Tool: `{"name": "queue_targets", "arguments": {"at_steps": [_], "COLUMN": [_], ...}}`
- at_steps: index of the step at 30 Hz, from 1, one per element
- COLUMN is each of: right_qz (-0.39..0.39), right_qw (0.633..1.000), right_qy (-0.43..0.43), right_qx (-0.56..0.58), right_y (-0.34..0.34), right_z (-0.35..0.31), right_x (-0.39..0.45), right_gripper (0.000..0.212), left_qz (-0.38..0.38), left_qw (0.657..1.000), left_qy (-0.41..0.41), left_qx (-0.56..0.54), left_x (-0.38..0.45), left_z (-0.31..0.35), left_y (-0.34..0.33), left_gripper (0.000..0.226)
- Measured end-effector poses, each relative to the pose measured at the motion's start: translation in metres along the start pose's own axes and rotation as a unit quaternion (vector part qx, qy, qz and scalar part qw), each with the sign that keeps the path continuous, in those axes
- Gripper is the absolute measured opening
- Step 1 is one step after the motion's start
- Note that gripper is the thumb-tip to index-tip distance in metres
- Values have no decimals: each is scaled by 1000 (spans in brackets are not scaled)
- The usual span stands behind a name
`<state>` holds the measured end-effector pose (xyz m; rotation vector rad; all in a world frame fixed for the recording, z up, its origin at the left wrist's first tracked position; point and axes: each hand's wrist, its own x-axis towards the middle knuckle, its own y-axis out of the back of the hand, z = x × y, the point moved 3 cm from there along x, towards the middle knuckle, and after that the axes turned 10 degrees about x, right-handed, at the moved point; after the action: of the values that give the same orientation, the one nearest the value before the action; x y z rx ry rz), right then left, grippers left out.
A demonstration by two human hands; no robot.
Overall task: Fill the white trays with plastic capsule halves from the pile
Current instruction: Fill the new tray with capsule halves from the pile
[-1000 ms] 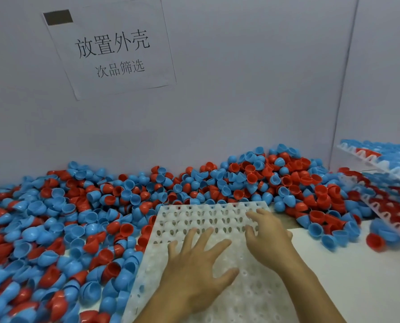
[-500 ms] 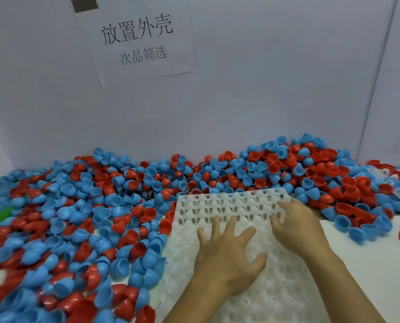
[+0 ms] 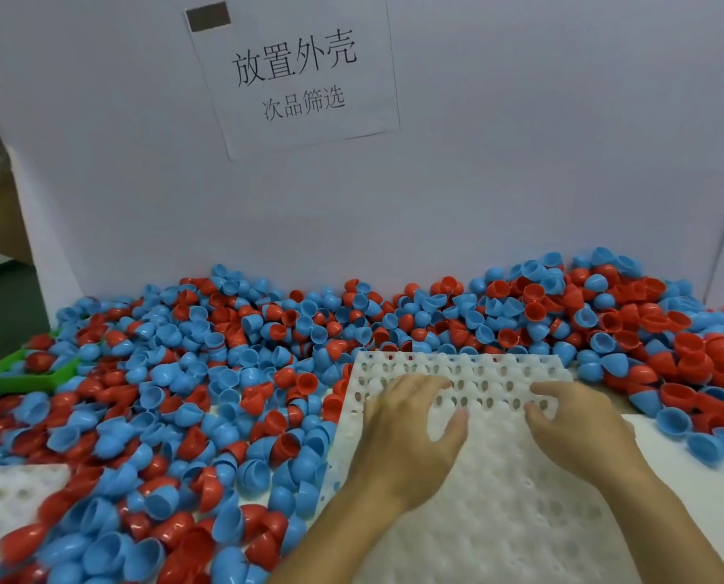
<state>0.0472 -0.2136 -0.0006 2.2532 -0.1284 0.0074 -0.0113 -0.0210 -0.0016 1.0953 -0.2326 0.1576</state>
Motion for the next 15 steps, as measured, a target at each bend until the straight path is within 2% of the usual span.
{"name": "queue_targets", "arguments": {"at_steps": [2, 4, 7, 9, 10, 12, 15], "right_qz": [3, 5, 4, 3, 3, 1, -1], "right_qw": [1000, 1000, 1000, 1000, 1000, 1000, 999], "right_qy": [-1, -3, -7, -8, -10, -12, -17], "right_qx": [8, 11, 18, 22, 23, 23, 28], "right_y": [1, 2, 2, 2, 2, 1, 0], "right_z": [-1, -1, -2, -2, -2, -2, -2], "right_x": [0, 0, -2, -3, -3, -2, -2], "right_gripper": [37, 35, 35, 36, 36, 36, 37], "left_qz": [67, 72, -55, -141, -158, -138, -64], "left_qw": [994, 978, 948, 931, 925, 922, 928], "left_qy": [21, 71, 155, 161, 152, 131, 136], "left_qx": [82, 180, 274, 296, 311, 337, 341], "left_x": [10, 24, 43, 49, 50, 54, 68], "left_z": [-23, -56, -107, -136, -148, -164, -165], "left_y": [21, 42, 55, 53, 53, 59, 72], "left_gripper": [45, 38, 54, 60, 59, 55, 58]}}
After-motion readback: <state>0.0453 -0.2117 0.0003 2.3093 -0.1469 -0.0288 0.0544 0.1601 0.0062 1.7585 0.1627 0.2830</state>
